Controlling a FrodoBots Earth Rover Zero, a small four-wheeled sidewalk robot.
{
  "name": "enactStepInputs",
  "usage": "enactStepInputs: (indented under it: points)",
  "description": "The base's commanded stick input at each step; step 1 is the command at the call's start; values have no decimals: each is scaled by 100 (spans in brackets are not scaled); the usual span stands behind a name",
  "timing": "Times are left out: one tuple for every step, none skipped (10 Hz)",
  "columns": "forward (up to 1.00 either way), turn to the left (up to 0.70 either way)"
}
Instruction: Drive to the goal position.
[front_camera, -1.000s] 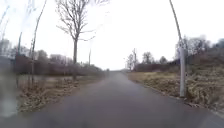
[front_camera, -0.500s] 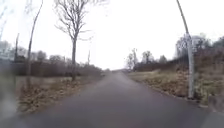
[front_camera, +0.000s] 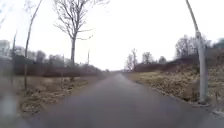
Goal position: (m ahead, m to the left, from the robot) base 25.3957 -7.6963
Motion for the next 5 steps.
enactStepInputs:
  points:
    - [70,0]
    - [70,0]
    - [70,0]
    - [70,0]
    - [70,0]
